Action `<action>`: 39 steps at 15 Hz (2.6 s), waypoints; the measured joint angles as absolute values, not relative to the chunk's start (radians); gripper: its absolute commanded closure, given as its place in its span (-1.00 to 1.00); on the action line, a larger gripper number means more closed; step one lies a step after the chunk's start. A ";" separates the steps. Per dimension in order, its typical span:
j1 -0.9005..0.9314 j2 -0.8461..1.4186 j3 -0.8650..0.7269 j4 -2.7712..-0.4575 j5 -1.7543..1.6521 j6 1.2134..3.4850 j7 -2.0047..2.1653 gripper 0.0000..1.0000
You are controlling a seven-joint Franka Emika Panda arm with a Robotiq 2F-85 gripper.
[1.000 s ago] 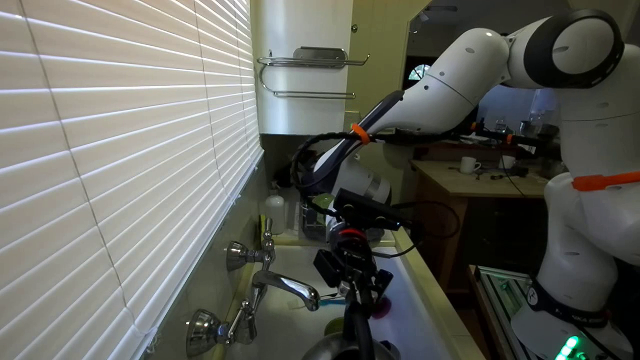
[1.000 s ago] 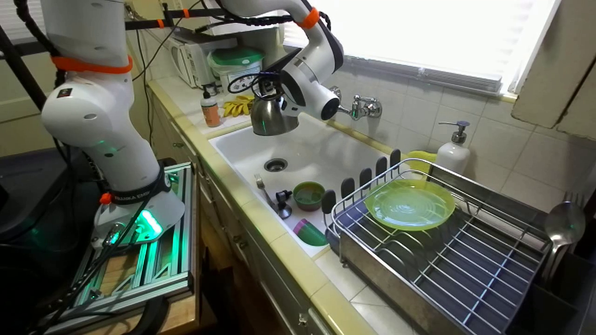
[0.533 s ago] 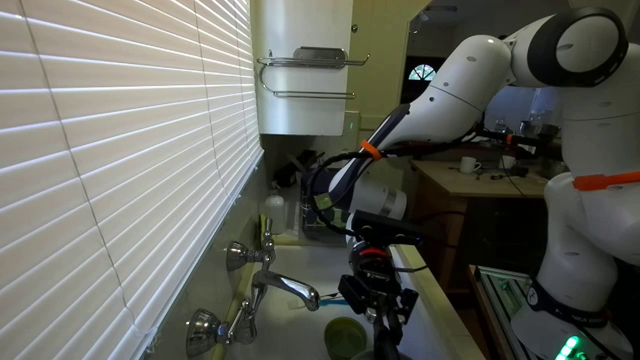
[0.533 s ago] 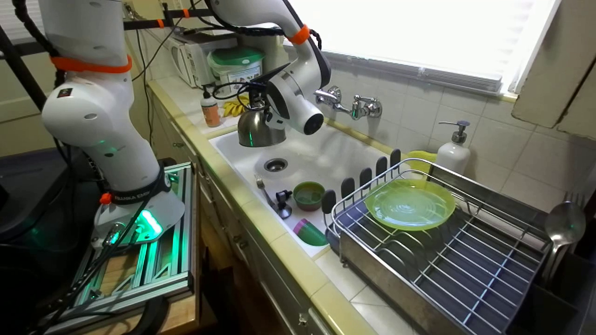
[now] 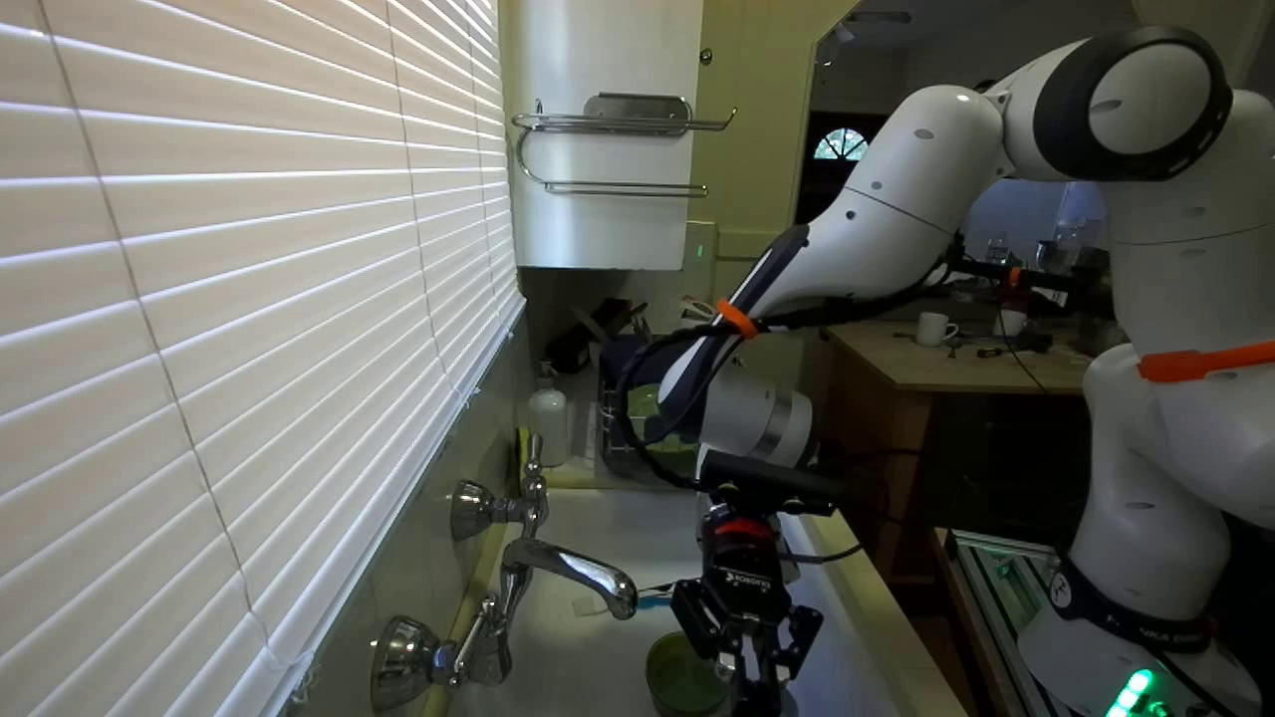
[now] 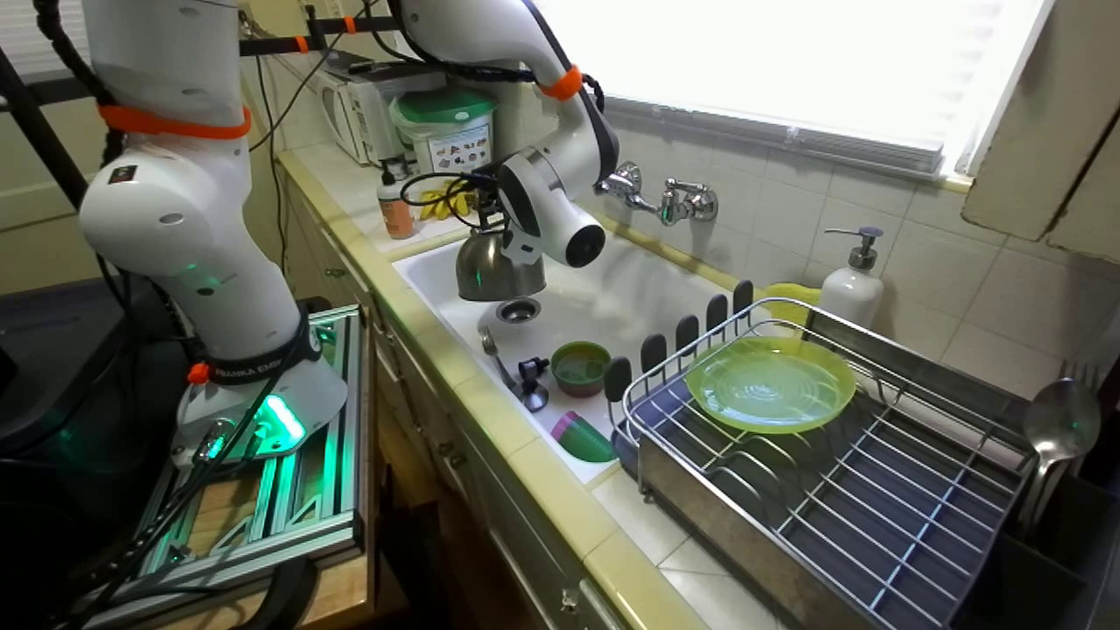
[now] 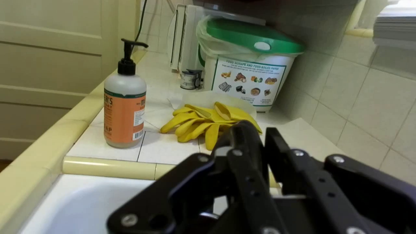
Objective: Remove the kettle from the faucet and put it in the sink.
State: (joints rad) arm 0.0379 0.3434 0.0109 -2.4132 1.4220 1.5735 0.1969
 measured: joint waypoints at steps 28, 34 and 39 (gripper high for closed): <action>0.035 0.611 -0.003 -2.209 1.422 1.653 -0.093 0.89; 0.036 0.612 -0.023 -2.206 1.365 1.651 0.004 0.89; 0.035 0.615 -0.042 -2.206 1.304 1.654 0.066 0.89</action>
State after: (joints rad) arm 0.0354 0.6150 -0.0421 -2.2056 1.3042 1.6536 0.0664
